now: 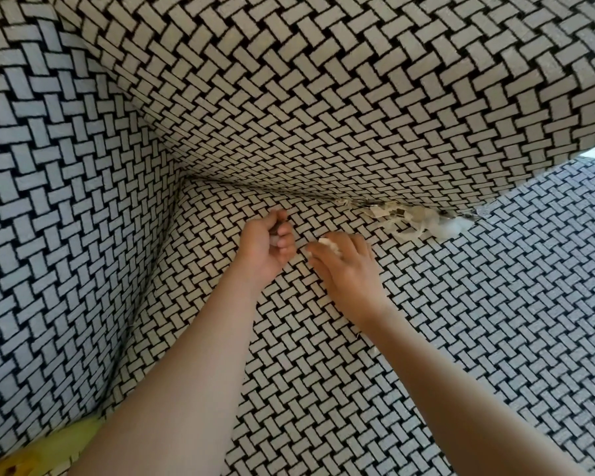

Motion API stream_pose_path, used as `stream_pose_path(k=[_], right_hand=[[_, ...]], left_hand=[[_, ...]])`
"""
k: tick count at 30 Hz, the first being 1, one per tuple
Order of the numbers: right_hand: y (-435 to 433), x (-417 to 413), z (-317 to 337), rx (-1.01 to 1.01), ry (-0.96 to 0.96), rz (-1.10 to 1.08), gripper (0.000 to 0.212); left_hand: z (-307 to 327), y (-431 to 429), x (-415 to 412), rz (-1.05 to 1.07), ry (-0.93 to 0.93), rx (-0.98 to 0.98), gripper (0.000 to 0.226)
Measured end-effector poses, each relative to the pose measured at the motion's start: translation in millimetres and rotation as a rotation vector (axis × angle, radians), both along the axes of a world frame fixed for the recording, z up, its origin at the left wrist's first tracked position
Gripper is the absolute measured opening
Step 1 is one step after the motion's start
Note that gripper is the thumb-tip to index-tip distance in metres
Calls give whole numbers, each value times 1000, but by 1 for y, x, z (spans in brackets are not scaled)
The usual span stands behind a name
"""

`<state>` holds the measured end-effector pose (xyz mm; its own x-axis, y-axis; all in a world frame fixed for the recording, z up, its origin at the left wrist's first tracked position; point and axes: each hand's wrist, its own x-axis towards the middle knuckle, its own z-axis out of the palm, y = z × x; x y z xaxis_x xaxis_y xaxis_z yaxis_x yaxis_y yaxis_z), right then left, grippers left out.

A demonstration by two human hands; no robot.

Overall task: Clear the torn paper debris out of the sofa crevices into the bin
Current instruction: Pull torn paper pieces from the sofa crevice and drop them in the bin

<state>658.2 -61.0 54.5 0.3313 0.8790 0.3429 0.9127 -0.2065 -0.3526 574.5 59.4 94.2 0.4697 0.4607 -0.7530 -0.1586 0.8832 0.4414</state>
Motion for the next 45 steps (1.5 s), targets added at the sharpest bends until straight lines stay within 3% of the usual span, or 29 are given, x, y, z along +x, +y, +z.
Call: stream_pose_path(k=[2,4,8,13,18,21,23,27,30,33,40,45], right_hand=[[7,0,3,-2,59,26,14],[16,0,14,-22,240,-7,16],[25,-1,32,-114,670,-300,19],[29,-32,41,-367,548,-125,25],[41,-49,44,-508,310,-207,20],[38,-55,46,-520,361,-261,20],[30,-54,52,-417,573,-310,15],[17,-51,69,-150,1307,-610,12],[11,-59,75,-116,1596,-730,17],[5,-80,82,-65,1769,-723,22],[2,-154,100,-334,1630,-649,8],[4,-215,112,-455,1631,-537,18]], left_hand=[[6,4,-11,128,-30,-21,31],[13,10,-22,223,-43,-20,30],[23,10,-36,190,24,17,32],[21,-5,-54,149,66,-47,30],[25,-15,-72,153,93,-66,26],[32,-25,-80,146,93,-82,28],[38,-30,-88,164,69,-88,28],[42,-37,-108,223,72,-90,25],[48,-47,-122,252,79,-81,23],[56,-60,-135,258,66,-66,23],[75,-88,-177,252,79,-91,25],[88,-109,-225,433,12,-95,24]])
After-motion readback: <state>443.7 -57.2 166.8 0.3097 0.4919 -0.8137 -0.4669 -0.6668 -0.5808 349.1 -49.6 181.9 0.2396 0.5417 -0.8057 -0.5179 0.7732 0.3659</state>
